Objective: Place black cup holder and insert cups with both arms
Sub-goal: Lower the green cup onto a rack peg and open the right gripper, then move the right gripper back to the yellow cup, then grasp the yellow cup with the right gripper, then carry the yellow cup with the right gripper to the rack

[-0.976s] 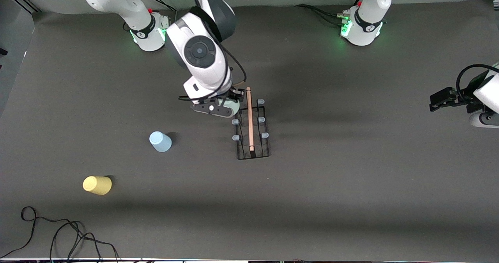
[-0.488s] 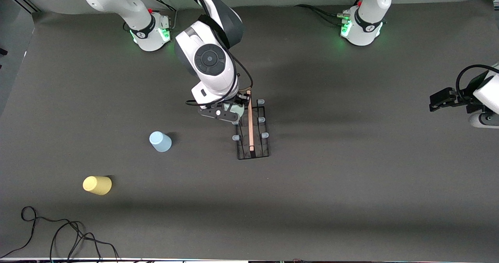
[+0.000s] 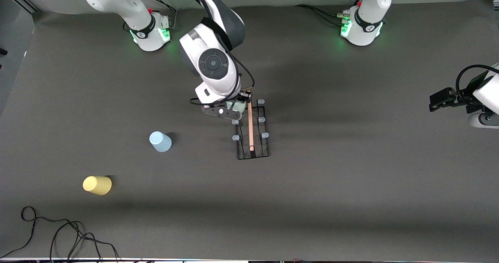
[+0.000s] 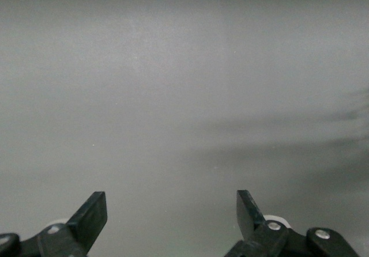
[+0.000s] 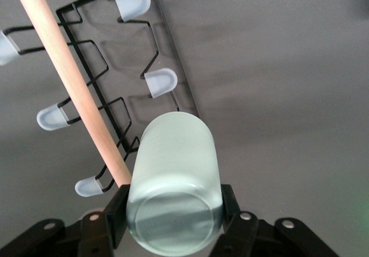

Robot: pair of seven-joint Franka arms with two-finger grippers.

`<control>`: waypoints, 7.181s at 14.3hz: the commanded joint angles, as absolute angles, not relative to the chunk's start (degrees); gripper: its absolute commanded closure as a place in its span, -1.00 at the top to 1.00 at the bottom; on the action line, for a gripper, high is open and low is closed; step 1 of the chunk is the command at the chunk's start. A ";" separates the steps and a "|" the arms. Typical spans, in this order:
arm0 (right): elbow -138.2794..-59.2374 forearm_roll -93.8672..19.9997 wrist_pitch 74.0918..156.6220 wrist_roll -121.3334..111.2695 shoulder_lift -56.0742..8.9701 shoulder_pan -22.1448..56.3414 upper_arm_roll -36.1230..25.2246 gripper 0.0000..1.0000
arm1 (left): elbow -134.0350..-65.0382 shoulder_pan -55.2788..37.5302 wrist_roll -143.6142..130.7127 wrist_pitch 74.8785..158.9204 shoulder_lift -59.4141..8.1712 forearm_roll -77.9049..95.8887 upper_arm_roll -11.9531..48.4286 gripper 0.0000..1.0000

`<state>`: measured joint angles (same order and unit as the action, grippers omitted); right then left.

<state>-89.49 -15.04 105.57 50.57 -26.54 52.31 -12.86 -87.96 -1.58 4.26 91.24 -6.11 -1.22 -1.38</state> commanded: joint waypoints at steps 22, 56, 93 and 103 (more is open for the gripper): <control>-89.91 -16.44 108.11 51.68 -28.83 52.38 -13.89 1.00 | -87.36 -2.46 3.78 91.49 -6.24 -1.41 -1.41 1.00; -89.75 -23.89 118.56 -28.71 -38.13 26.92 -44.83 1.00 | -87.36 -1.58 7.56 93.52 -6.06 0.70 -1.49 0.99; -70.66 -22.51 113.14 -29.46 -48.71 12.47 -29.35 -0.40 | -87.28 -1.49 7.47 93.25 -6.06 0.70 -1.58 0.99; -70.40 -19.86 97.21 3.83 -36.83 30.56 -29.18 -0.40 | -87.10 -1.41 7.56 93.34 -6.06 0.70 -1.76 0.99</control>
<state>-69.24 -20.57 97.75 -3.87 -38.08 26.12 -28.82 -87.82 -1.50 6.52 93.28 -6.10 0.12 -1.60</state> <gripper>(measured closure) 0.348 0.000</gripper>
